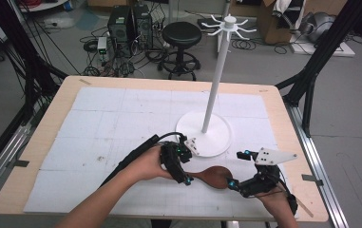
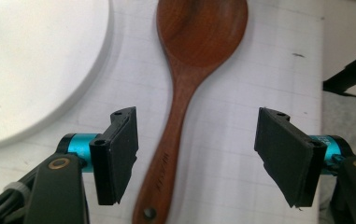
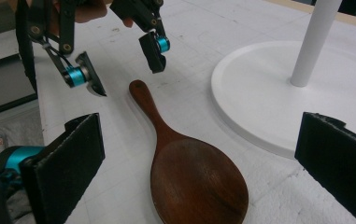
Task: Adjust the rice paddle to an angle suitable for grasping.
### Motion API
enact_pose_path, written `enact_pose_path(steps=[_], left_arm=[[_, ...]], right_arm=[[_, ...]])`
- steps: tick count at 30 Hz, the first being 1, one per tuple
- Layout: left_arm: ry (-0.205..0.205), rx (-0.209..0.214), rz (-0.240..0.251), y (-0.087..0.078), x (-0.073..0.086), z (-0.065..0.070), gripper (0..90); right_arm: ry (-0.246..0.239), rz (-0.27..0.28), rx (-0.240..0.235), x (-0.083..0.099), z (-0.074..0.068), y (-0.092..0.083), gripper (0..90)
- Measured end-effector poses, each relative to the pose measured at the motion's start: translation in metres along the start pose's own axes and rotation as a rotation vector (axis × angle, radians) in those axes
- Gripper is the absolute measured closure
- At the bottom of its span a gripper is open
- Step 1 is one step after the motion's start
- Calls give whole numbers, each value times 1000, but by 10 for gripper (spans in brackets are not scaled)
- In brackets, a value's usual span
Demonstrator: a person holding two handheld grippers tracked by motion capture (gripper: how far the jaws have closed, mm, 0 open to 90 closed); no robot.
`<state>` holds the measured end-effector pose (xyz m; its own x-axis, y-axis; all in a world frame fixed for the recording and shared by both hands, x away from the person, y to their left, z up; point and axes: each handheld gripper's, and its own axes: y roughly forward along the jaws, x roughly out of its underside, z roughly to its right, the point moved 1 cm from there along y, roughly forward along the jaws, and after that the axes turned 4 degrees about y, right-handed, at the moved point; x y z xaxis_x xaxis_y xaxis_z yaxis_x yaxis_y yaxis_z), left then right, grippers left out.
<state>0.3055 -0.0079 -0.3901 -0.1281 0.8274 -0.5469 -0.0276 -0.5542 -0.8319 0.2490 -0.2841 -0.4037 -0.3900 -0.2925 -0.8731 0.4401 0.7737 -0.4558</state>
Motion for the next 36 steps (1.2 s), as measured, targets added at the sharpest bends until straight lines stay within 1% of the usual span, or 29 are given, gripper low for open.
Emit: enact_pose_path(steps=[2,4,6,9,11,15,18,22,27,31,34,36], left_arm=[[-14,-1,15,-4,6,1,268],[-31,-13,20,-7,12,1,228],[-37,-25,22,-10,17,1,193],[-42,-31,41,-17,25,1,184],[-44,-32,45,-22,29,2,162],[-60,-59,62,-32,39,5,100],[-70,-70,71,-39,46,6,70],[-101,-71,109,-49,56,6,50],[-128,-84,138,-60,71,5,33],[-154,-82,174,-67,84,5,17],[-164,-82,175,-70,93,5,17],[-177,-81,189,-73,100,5,17]], right_arm=[[0,0,-4,0,-1,1,3],[0,-2,-2,0,-1,1,3],[-2,-2,-5,0,-1,1,3],[0,-5,-6,0,-1,2,3],[-1,-5,-5,-1,-2,2,3],[-1,-8,-5,-1,-2,2,3],[-7,-10,-6,-1,-2,3,3],[-9,-9,-9,-2,-3,4,3],[-8,-7,-13,-2,-4,4,3],[-6,-7,-15,-3,-4,4,3],[-5,-5,-15,-2,-4,5,3],[-8,-7,-14,-2,-4,5,3]])
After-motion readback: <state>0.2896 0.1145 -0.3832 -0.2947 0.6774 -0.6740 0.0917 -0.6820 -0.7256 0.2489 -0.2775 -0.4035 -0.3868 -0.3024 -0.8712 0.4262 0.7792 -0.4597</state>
